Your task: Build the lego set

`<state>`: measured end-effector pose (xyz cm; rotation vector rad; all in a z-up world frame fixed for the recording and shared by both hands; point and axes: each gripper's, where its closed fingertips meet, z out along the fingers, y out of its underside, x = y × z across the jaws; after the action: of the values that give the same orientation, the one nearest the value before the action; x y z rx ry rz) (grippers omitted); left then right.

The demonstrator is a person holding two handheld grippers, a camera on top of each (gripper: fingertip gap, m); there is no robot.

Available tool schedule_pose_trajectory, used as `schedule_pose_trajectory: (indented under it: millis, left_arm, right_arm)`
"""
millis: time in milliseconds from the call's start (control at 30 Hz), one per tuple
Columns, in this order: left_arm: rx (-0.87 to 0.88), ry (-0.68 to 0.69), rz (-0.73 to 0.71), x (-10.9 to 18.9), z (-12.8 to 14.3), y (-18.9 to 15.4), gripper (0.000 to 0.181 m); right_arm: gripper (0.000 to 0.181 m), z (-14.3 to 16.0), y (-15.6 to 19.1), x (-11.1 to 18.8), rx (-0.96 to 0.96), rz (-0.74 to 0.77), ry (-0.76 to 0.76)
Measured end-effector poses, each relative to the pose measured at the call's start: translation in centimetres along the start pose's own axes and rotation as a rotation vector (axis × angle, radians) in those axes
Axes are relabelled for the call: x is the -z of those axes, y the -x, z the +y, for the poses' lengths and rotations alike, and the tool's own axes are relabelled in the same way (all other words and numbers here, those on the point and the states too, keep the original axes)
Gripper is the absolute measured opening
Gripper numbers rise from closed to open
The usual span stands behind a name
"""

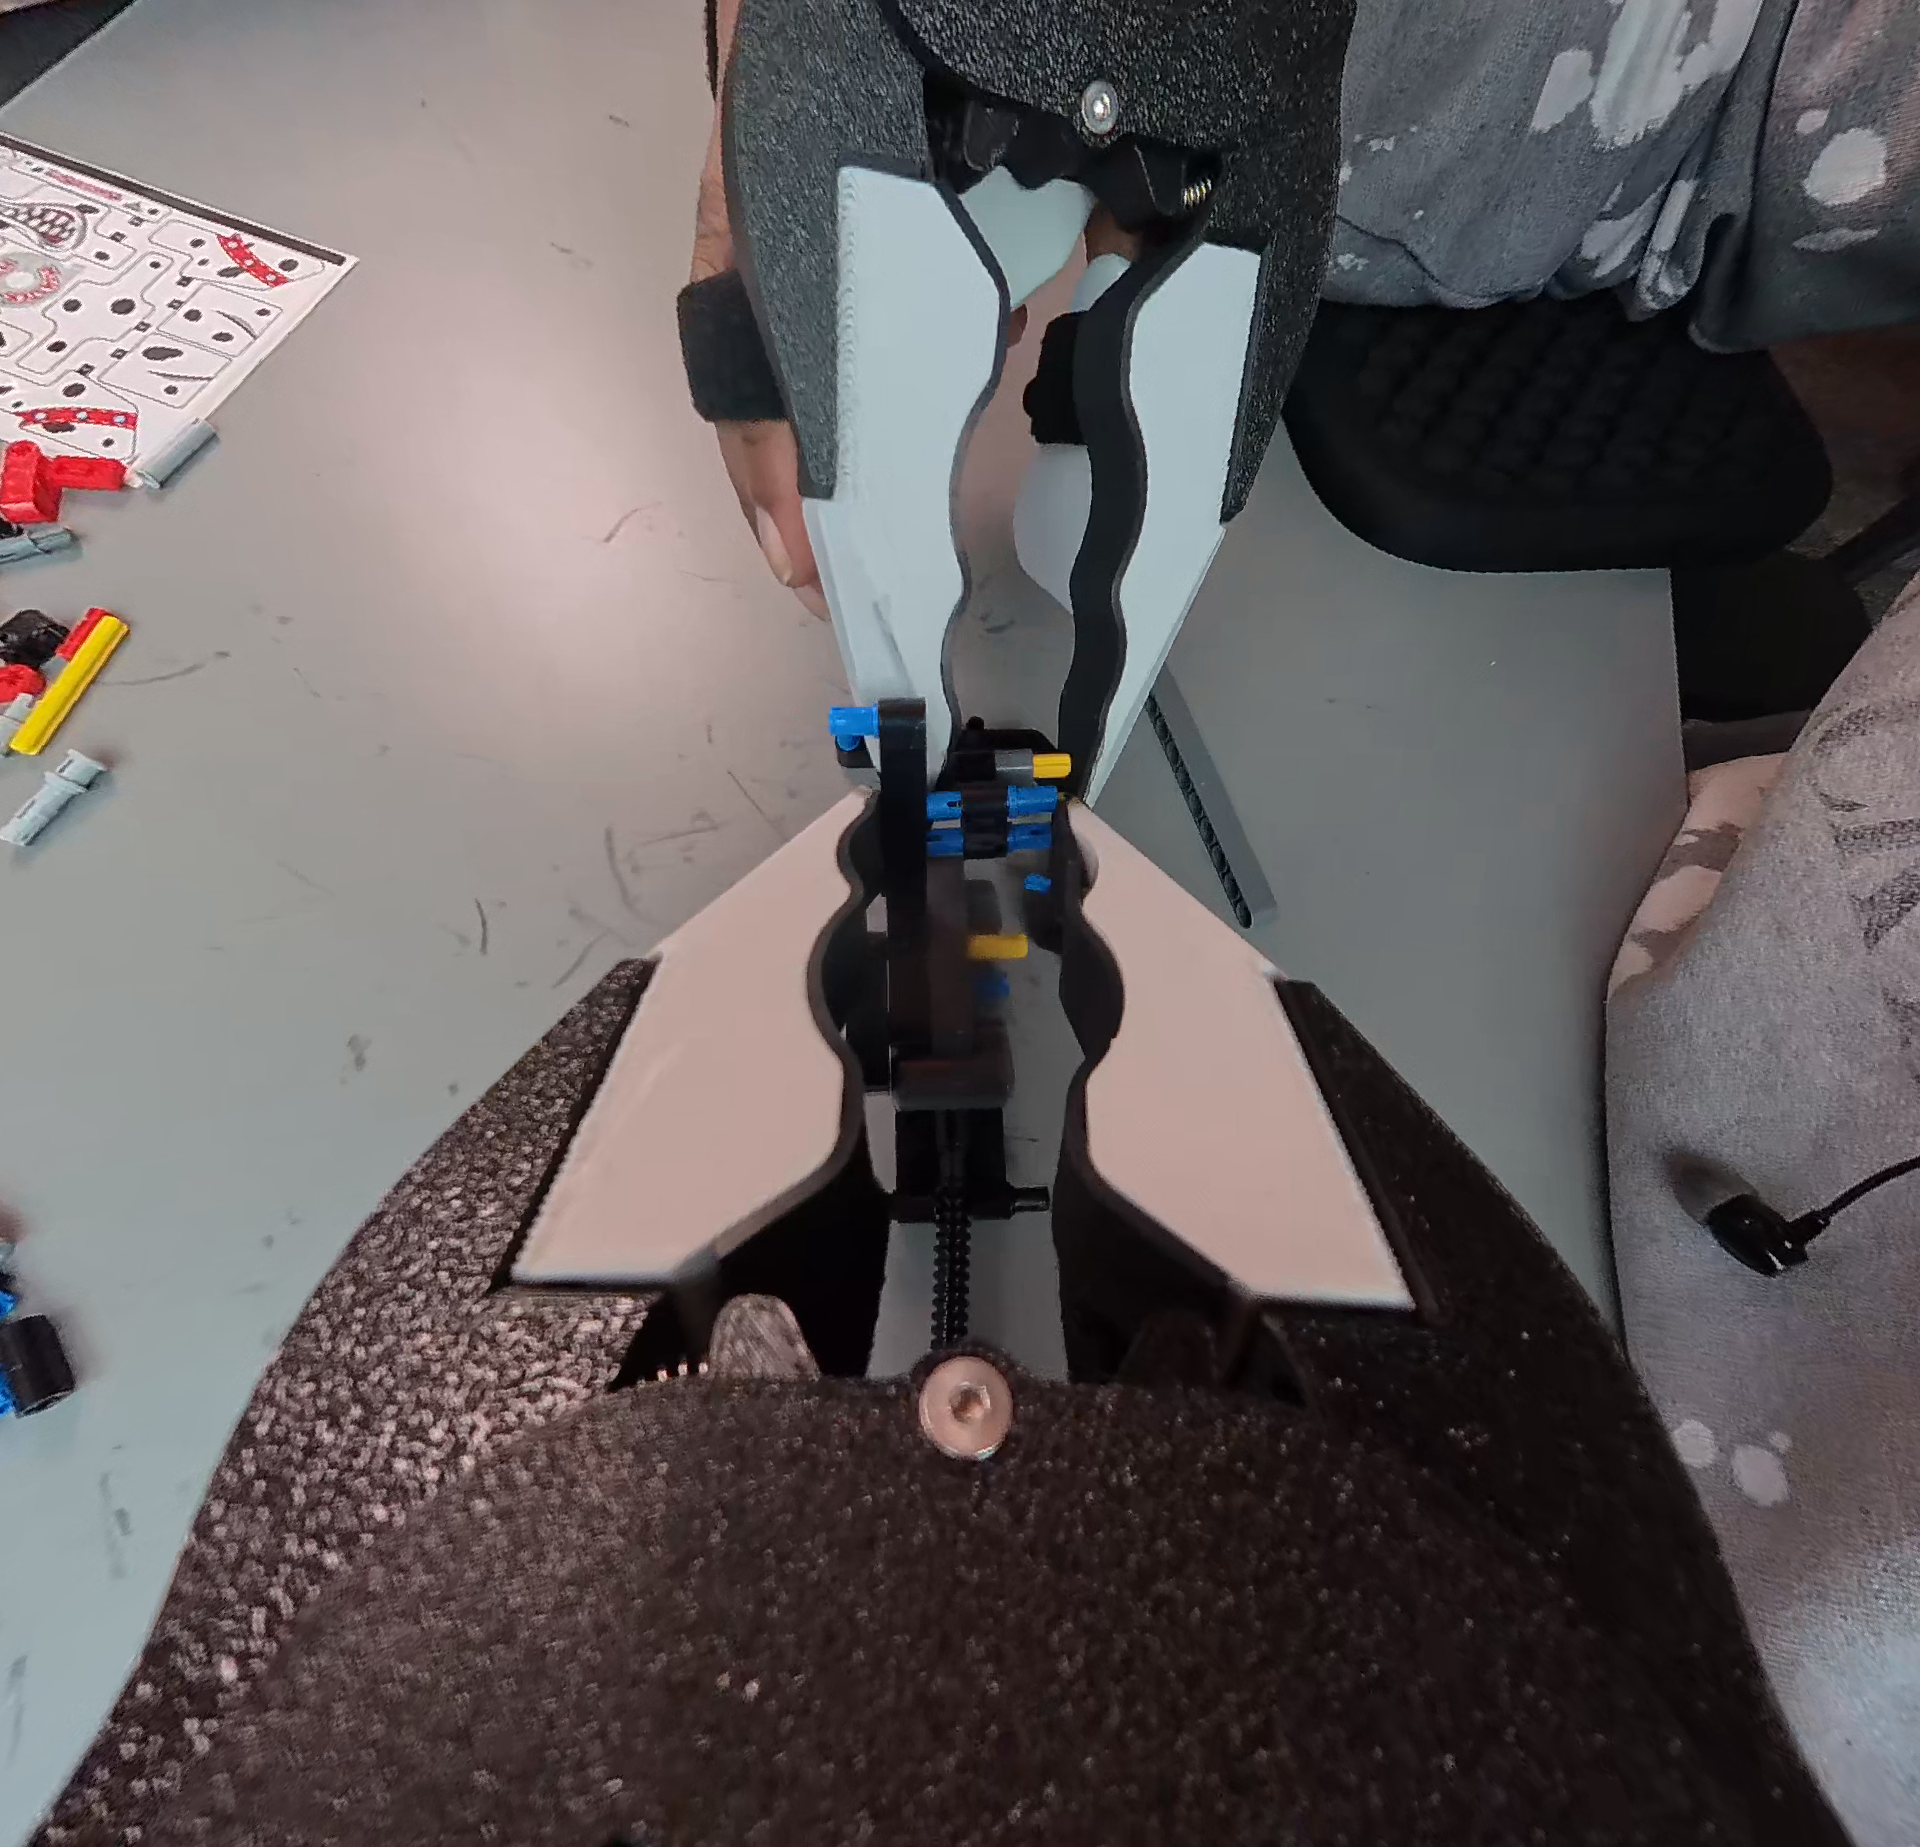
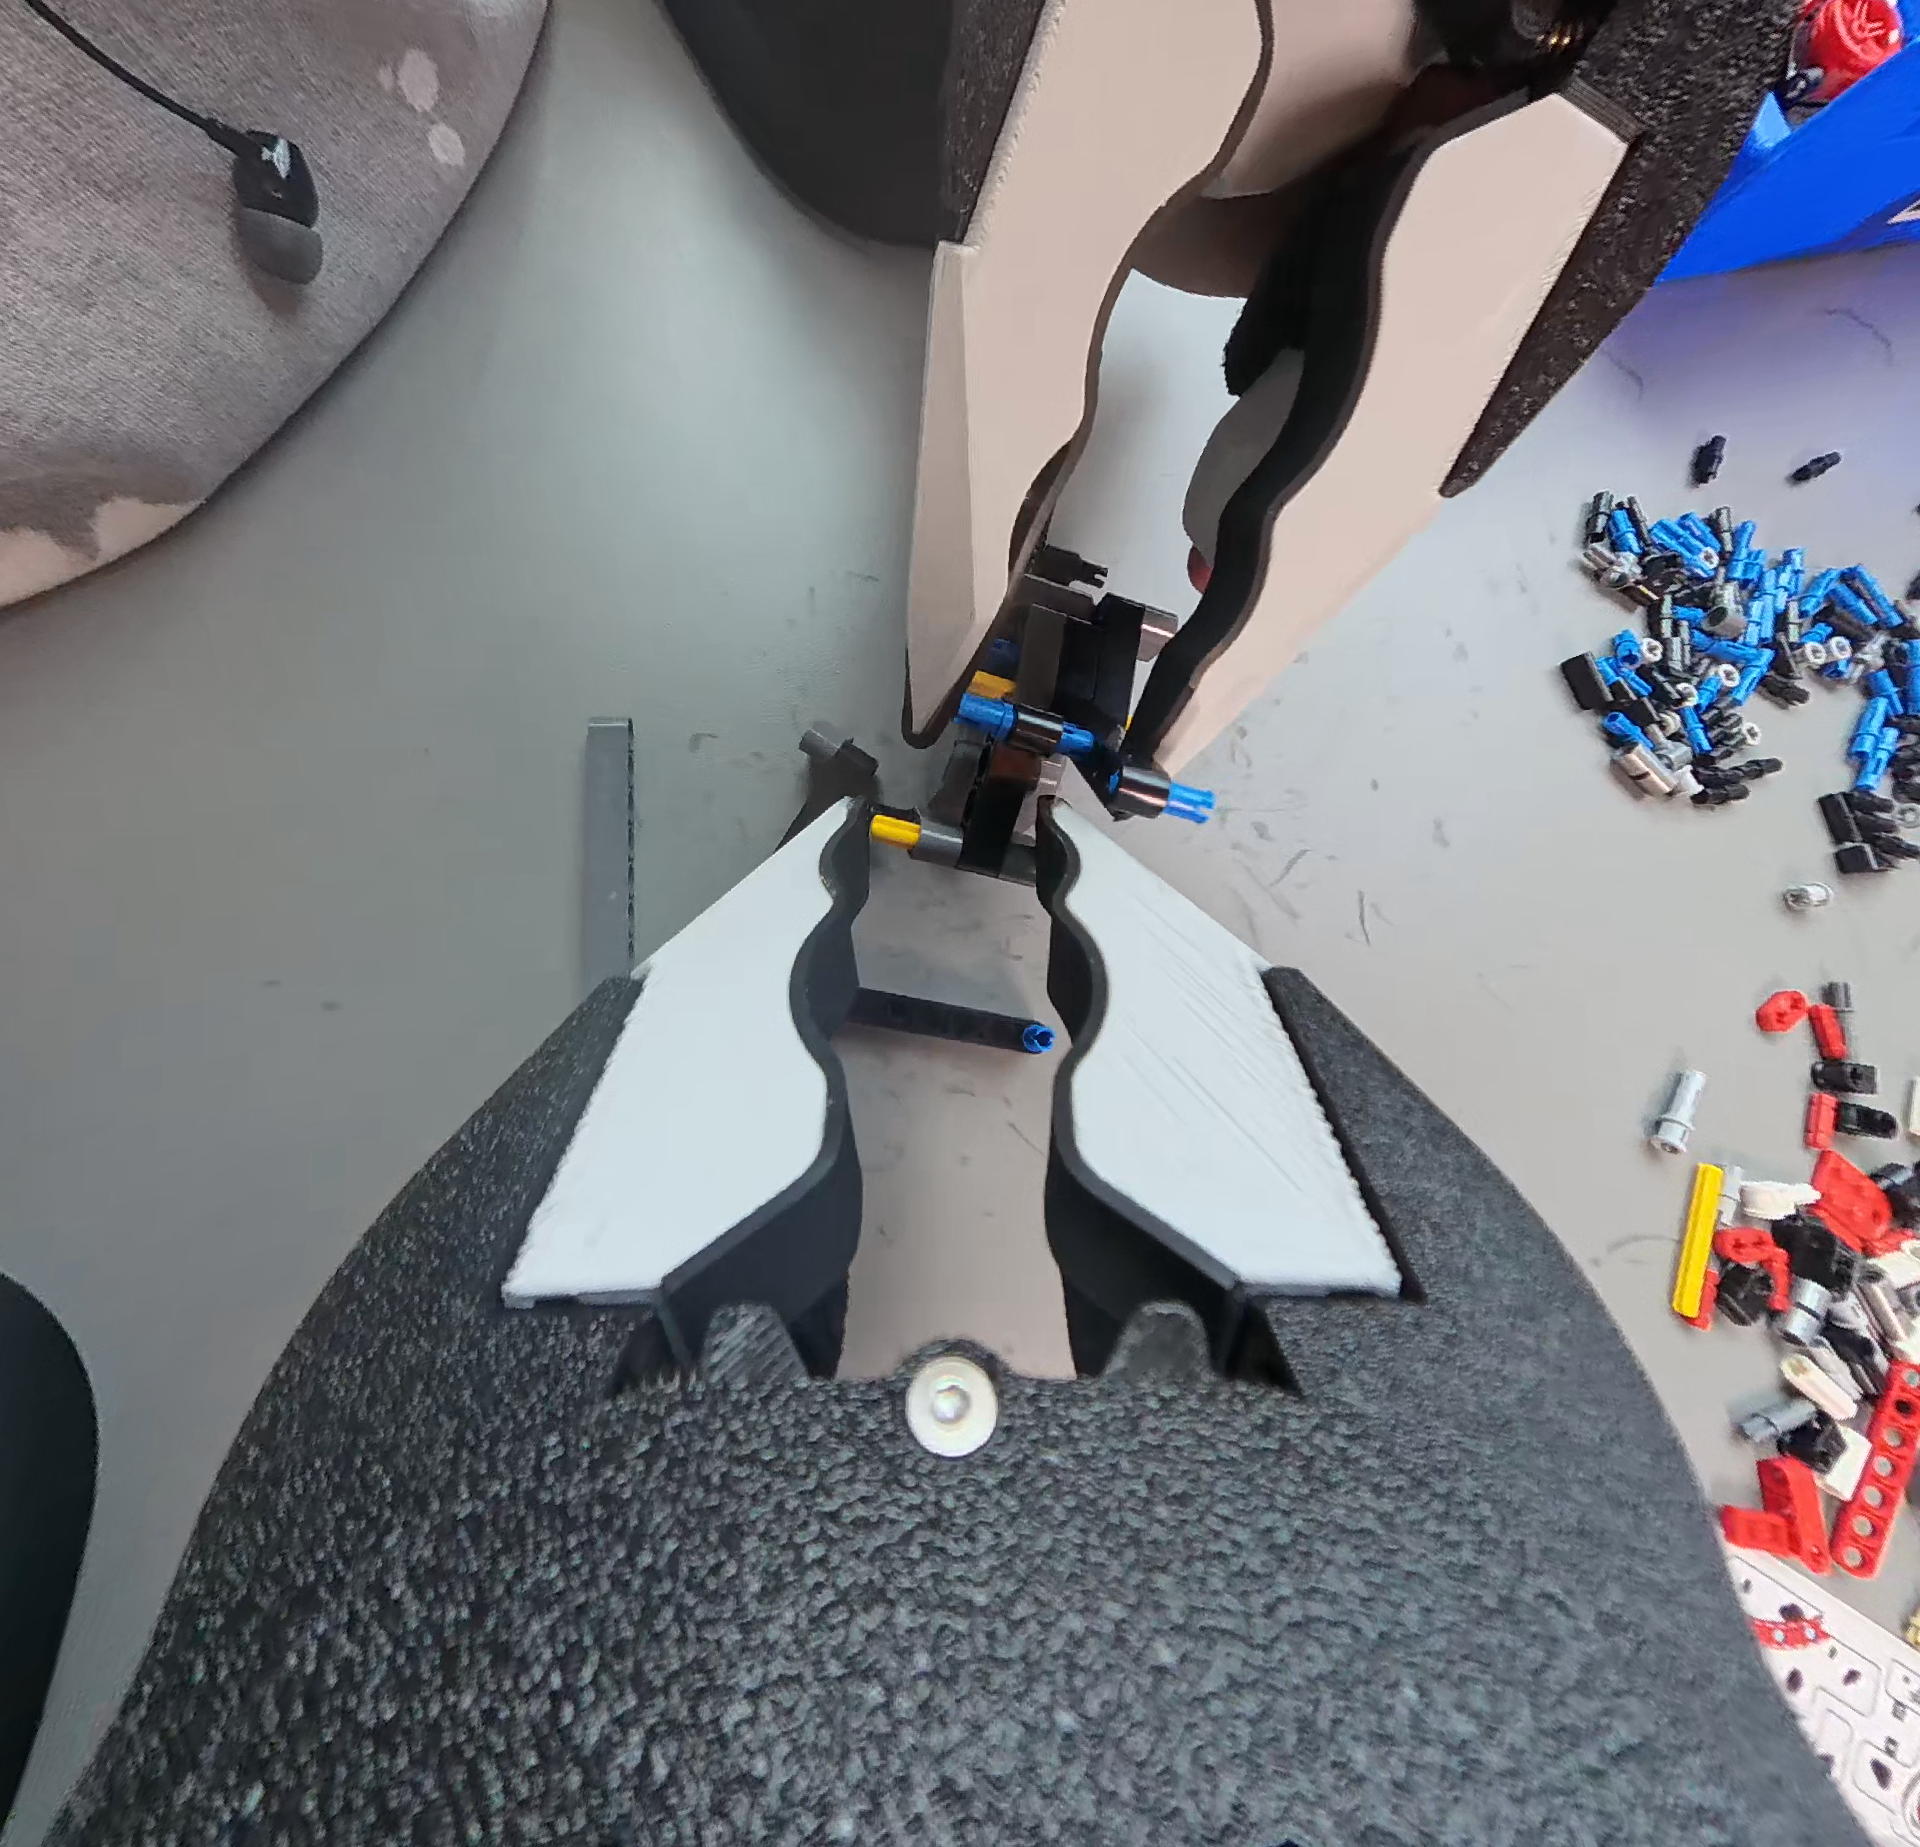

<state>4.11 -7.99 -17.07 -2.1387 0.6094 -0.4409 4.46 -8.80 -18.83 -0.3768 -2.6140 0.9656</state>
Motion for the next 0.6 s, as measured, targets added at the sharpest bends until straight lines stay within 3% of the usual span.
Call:
schedule_pose_trajectory:
  millis: [467, 600]
  left_arm:
    - [0.054, -0.110, 0.026, 0.25, -0.13, 0.12, 0.030]
    - [0.051, -0.104, 0.033, 0.23, -0.13, 0.18, 0.030]
  right_arm:
    - [0.032, -0.48, 0.08, -0.29, -0.164, -0.058, -0.175]
    - [0.032, -0.35, -0.09, -0.33, -0.111, -0.038, -0.131]
